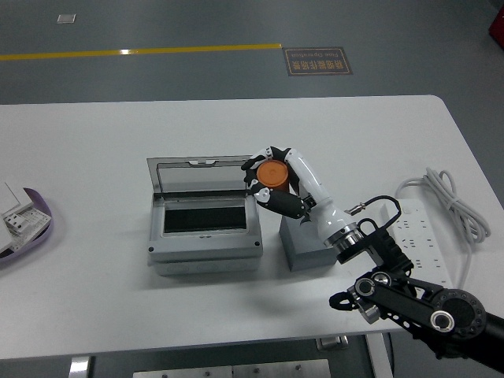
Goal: Pick up the cylinder from the cube,place it in the box,flap close box
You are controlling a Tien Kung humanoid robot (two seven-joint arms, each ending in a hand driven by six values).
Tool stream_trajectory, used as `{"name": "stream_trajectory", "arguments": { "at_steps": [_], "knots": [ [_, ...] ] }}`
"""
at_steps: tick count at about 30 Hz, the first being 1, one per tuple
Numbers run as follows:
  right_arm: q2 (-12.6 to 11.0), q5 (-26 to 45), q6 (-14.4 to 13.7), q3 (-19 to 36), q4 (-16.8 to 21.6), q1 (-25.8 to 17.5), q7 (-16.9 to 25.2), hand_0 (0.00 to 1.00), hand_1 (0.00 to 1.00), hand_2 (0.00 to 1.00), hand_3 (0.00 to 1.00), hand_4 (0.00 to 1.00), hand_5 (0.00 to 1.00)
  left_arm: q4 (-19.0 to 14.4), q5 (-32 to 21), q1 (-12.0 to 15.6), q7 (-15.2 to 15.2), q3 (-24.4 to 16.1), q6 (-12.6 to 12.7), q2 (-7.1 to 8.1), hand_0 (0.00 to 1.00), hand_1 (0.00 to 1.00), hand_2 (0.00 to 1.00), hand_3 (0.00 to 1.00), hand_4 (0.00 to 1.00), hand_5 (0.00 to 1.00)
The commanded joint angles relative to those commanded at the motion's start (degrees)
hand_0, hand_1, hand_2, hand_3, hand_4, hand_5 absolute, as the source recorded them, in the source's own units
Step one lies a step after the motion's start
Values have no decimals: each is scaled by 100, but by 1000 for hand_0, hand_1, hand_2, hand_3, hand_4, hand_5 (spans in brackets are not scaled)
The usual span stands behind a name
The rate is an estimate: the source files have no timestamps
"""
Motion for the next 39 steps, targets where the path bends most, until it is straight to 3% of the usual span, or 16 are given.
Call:
{"name": "stream_trajectory", "arguments": {
  "at_steps": [1, 2, 14, 19, 20, 25, 26, 31, 32, 37, 39],
  "knots": [
    [22, -69, 41, -13, 4, 33, -69, 301, 309, 298, 260, 2, 2, 0, 6, 1, 3, -5, 0, 2, 513, 567, 564, 610, 723, 184],
    [52, -171, 100, -30, 9, 78, -172, 170, 257, 282, 247, 2, 2, 0, 14, 2, 6, -11, -1, 3, 513, 566, 564, 610, 723, 183],
    [629, -2345, 1530, -822, -95, 992, -2726, 170, 279, 321, 284, 2, 2, 5, -49, 56, 9, -11, 2, 66, 513, 567, 564, 608, 723, 183],
    [781, -2961, 1940, -991, -190, 1200, -3520, 170, 279, 321, 284, 2, 2, -4, -25, 29, 8, -12, 0, 77, 513, 567, 564, 608, 723, 183],
    [806, -3064, 1969, -1012, -212, 1227, -3648, 287, 406, 415, 420, 62, 2, -6, -19, 25, 9, -14, -1, 76, 513, 567, 564, 609, 723, 182],
    [886, -3456, 1953, -1077, -286, 1305, -4165, 287, 406, 415, 420, 62, 2, -15, 19, 10, 22, -31, -4, 70, 513, 567, 564, 609, 723, 182],
    [895, -3496, 1931, -1086, -295, 1316, -4218, 612, 588, 581, 622, 395, 34, -15, 27, 8, 24, -36, -4, 71, 513, 567, 563, 608, 723, 181],
    [925, -3539, 1810, -1120, -328, 1327, -4266, 612, 588, 581, 622, 395, 34, -14, 57, 0, 33, -53, -2, 83, 513, 567, 563, 608, 723, 181],
    [928, -3538, 1793, -1123, -336, 1323, -4264, 701, 651, 663, 663, 490, 321, -14, 60, -2, 33, -54, -2, 86, 512, 568, 563, 608, 723, 181],
    [944, -3540, 1719, -1132, -400, 1299, -4237, 701, 651, 663, 663, 490, 321, -19, 70, -13, 35, -53, -4, 85, 512, 568, 563, 608, 723, 181],
    [953, -3544, 1731, -1137, -441, 1300, -4231, 722, 658, 675, 667, 543, 353, -24, 59, -17, 27, -36, -3, 84, 511, 567, 563, 608, 724, 182]
  ]
}}
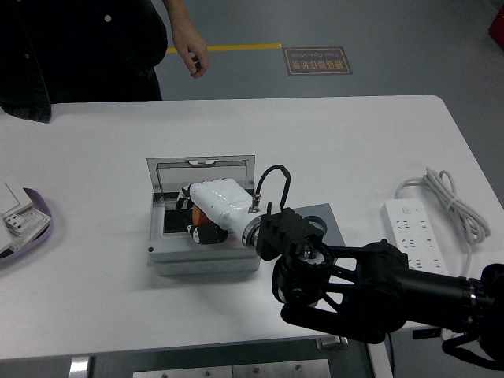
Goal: Pick up the cylinder from the cube,place it in the box,flap close box
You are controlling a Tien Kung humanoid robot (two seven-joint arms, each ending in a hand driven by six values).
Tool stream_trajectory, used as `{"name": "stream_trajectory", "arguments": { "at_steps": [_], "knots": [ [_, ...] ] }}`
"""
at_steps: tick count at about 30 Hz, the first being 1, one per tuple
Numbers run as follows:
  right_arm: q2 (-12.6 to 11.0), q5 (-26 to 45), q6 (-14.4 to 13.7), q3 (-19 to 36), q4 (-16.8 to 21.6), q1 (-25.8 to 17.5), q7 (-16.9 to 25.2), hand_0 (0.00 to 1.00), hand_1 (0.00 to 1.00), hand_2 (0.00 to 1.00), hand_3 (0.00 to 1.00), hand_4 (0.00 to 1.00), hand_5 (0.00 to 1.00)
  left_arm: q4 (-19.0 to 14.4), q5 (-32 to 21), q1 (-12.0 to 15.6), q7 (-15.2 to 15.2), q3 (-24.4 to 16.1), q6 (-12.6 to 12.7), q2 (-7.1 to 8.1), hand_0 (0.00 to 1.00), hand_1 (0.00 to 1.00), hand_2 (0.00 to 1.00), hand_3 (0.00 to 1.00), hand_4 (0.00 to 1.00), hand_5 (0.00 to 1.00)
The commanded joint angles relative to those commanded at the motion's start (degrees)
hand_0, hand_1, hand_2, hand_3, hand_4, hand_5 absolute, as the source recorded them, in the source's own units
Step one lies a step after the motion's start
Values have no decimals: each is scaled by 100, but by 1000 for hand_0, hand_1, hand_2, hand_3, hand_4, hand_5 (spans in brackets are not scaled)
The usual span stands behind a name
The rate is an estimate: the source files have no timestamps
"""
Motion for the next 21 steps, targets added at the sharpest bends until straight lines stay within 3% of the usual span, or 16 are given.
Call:
{"name": "stream_trajectory", "arguments": {
  "at_steps": [16, 17, 21],
  "knots": [
    [29, -193, 245, -61, -92, 16, 85, 722, 653, 670, 668, 600, 357, -20, -25, -27, -23, 59, 8, -2, 511, 567, 562, 607, 722, 183],
    [17, -155, 223, -48, -67, 6, 107, 741, 661, 683, 728, 830, 399, -22, -30, -26, -26, 64, 9, -3, 511, 565, 561, 607, 720, 182],
    [-123, 259, -29, 96, 215, -103, 314, 741, 661, 683, 728, 830, 399, -32, -95, -16, -53, 125, 12, -14, 511, 565, 561, 607, 720, 182]
  ]
}}
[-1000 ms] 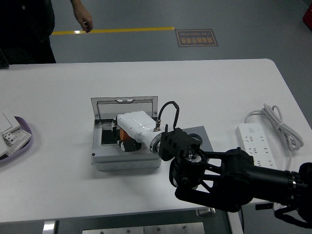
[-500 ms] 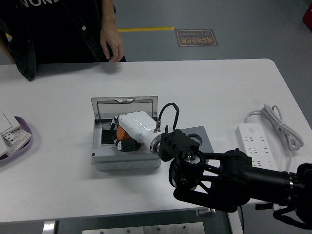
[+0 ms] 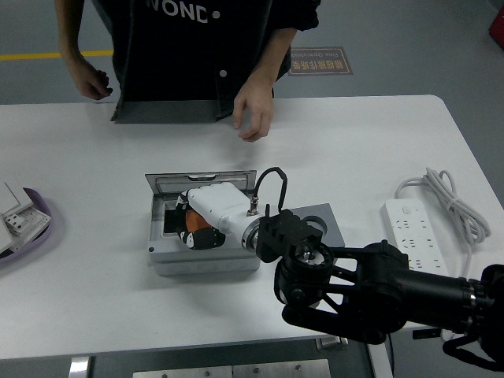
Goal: Pick up the cylinder from the cube,place it in the box,flap close box
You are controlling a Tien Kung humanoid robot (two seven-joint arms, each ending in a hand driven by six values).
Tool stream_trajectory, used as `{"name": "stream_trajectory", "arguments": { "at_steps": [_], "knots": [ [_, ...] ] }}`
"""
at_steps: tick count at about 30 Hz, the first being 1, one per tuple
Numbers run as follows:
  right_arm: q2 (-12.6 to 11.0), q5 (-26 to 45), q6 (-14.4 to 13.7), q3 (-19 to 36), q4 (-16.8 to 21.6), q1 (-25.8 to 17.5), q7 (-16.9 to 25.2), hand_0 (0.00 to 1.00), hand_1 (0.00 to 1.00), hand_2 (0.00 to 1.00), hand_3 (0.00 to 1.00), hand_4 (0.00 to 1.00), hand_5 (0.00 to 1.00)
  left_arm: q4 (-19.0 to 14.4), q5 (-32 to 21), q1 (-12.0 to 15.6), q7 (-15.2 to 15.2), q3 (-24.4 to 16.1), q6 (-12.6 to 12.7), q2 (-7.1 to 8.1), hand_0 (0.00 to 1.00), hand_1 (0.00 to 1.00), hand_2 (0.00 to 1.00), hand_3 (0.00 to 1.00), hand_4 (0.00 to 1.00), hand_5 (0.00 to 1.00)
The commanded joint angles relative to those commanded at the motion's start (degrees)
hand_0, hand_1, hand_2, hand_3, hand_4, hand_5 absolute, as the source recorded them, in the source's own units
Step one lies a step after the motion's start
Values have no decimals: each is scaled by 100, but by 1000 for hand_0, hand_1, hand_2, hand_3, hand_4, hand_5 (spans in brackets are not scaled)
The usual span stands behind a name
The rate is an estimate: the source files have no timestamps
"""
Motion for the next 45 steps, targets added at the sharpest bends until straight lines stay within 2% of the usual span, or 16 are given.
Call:
{"name": "stream_trajectory", "arguments": {
  "at_steps": [1, 2, 5, 9, 20, 28, 37, 41, 45],
  "knots": [
    [-42, 116, -73, 44, 86, -31, 62, 741, 661, 683, 728, 830, 399, -2, -13, 3, -6, 10, 1, -3, 511, 565, 561, 607, 720, 182],
    [-78, 228, -137, 84, 163, -57, 117, 755, 668, 690, 757, 887, 406, -4, -22, 6, -10, 18, 1, -5, 511, 566, 560, 607, 719, 182],
    [-194, 558, -411, 244, 443, -139, 342, 755, 668, 690, 757, 887, 406, -9, -32, 16, -10, 31, 0, -16, 511, 566, 560, 607, 719, 182],
    [-263, 763, -617, 367, 611, -198, 544, 744, 657, 679, 725, 891, 417, -14, -33, 13, -14, 35, -1, -16, 510, 565, 560, 607, 719, 181],
    [-449, 896, -790, 683, 961, -220, 717, 741, 643, 656, 697, 855, 386, -16, -37, 19, -20, 36, -2, -19, 510, 563, 560, 606, 710, 182],
    [-585, 836, -863, 877, 692, 114, 761, 739, 638, 652, 692, 839, 369, -16, -31, 8, -20, 36, -2, -6, 510, 564, 559, 606, 707, 181],
    [-605, 1176, -855, 563, -60, 511, 858, 736, 635, 646, 684, 839, 374, -15, -13, -28, -19, 34, 0, 7, 510, 564, 559, 606, 708, 181],
    [-696, 1316, -847, 336, -85, 502, 891, 733, 630, 643, 678, 836, 372, -10, 15, -25, -4, 9, -1, 2, 511, 564, 559, 606, 707, 182],
    [-862, 1367, -869, 186, 181, 399, 868, 734, 631, 641, 677, 834, 372, -12, 17, -22, -3, 11, 0, -8, 511, 564, 559, 606, 707, 182]
  ]
}}
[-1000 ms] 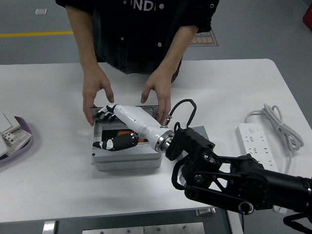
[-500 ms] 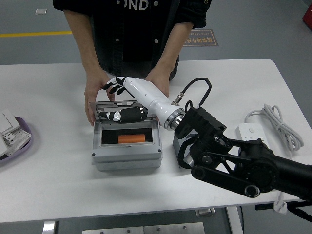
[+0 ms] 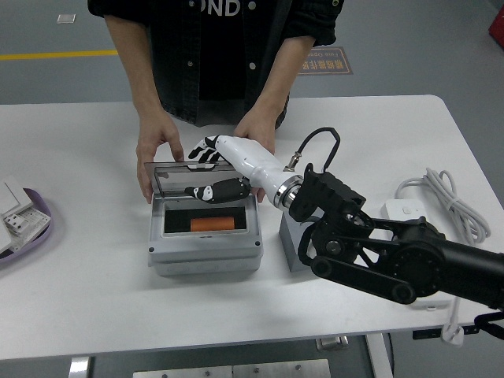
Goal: Pick up the cylinder from the cube,place it in the box,flap close box
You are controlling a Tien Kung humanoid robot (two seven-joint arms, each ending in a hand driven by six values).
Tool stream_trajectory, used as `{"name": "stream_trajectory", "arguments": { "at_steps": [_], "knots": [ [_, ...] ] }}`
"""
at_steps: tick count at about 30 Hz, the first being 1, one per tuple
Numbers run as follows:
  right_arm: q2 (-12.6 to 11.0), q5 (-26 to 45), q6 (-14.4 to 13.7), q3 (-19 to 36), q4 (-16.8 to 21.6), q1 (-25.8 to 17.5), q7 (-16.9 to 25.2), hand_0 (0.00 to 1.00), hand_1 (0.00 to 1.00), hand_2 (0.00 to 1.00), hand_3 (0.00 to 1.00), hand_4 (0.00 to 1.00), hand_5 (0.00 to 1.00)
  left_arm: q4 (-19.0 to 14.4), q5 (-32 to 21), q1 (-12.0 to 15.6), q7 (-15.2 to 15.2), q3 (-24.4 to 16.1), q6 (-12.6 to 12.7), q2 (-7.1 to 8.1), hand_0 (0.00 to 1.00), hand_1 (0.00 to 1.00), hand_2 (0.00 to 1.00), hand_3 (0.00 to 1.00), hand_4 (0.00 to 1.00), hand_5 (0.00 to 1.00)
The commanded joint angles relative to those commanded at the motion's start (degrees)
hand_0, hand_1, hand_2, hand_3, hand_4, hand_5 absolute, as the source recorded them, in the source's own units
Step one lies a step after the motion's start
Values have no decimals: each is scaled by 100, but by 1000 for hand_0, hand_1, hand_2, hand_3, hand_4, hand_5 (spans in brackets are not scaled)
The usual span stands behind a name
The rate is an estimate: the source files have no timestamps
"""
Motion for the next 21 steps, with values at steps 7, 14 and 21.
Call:
{"name": "stream_trajectory", "arguments": {
  "at_steps": [7, 14, 21],
  "knots": [
    [-320, -165, -21, -146, 758, -198, -207, 722, 628, 639, 672, 832, 372, 2, -30, 9, -18, 23, 5, 5, 511, 563, 560, 606, 707, 182],
    [-393, -363, 53, -340, 915, -383, -322, 701, 625, 638, 665, 816, 378, 5, -38, 15, -29, 15, 8, 1, 511, 564, 559, 605, 709, 180],
    [-431, -192, 46, -196, 741, -591, -218, 700, 625, 640, 661, 802, 384, 5, -21, 17, -33, -23, 8, -5, 511, 564, 559, 606, 713, 180]
  ]
}}
